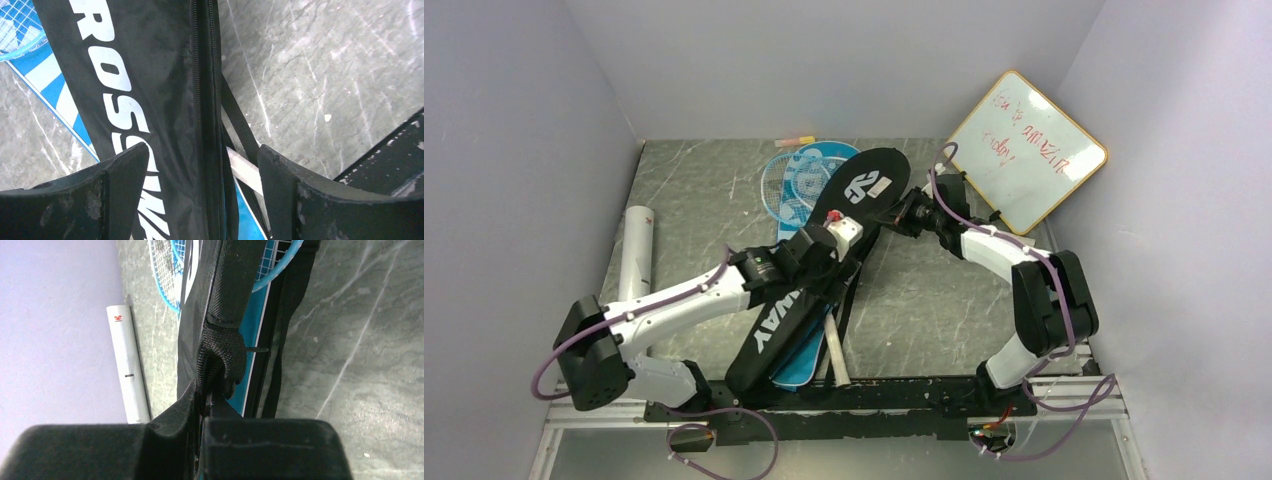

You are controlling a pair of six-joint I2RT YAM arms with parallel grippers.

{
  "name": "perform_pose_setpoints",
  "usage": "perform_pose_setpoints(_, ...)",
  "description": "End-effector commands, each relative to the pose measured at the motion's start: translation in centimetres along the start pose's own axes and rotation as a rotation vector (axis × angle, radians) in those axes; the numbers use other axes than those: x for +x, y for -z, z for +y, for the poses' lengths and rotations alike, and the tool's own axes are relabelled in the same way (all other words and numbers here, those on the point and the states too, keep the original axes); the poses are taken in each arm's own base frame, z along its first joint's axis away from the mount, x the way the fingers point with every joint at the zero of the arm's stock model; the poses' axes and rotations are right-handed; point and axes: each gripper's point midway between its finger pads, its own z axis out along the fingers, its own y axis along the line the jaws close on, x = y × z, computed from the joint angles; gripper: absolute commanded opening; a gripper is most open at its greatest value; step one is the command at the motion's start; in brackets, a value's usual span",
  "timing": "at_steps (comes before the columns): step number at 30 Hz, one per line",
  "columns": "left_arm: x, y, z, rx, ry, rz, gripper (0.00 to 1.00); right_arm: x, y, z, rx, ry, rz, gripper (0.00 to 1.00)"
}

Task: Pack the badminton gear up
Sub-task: Adjust the racket bag at the center of the board.

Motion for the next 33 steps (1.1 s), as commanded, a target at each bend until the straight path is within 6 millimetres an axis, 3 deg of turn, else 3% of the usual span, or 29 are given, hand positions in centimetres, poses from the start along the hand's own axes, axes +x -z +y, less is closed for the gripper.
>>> perform_pose_setpoints(1,-1.0,-0.3,-0.3,-0.077,-0.048,-0.016,0.85,-1.2,1.9,3.3,-0.031,0.016,-0.047,0.00)
perform_pose_setpoints(9,-0.2,-1.6,-1.2,-0.153,-0.106,0.018,0.85,-1.2,2.5,4.4,-0.048,-0.002,-0.043,0.00)
perform_pose_setpoints(15,1.8,-2.7,0.2,-0.253,-0.131,0.084,0.68,-1.1,2.7,4.6,-0.056,0.002,-0.038,0.00)
perform_pose_setpoints(19,2.6,-2.9,1.2,-0.317,-0.148,0.105,0.66,-1.0,2.9,5.0,-0.069,0.003,-0.033,0.00)
perform_pose_setpoints(23,2.9,-2.7,2.3,-0.382,-0.159,0.119,0.44,-1.1,3.2,5.3,-0.075,0.005,-0.032,0.00)
perform_pose_setpoints(26,3.1,-2.7,2.8,-0.410,-0.172,0.129,0.33,-1.0,3.4,5.7,-0.083,0.015,-0.030,0.00)
perform_pose_setpoints(28,3.2,-2.6,3.1,-0.425,-0.187,0.138,0.09,-1.2,3.6,5.5,-0.068,0.030,-0.043,0.00)
perform_pose_setpoints(31,2.8,-1.9,3.8,-0.459,-0.215,0.139,0.05,-1.6,3.7,4.2,-0.002,0.054,-0.064,0.03)
perform_pose_setpoints(33,1.9,-1.2,3.7,-0.452,-0.223,0.118,0.05,-1.7,3.9,2.9,0.055,0.082,-0.068,0.17)
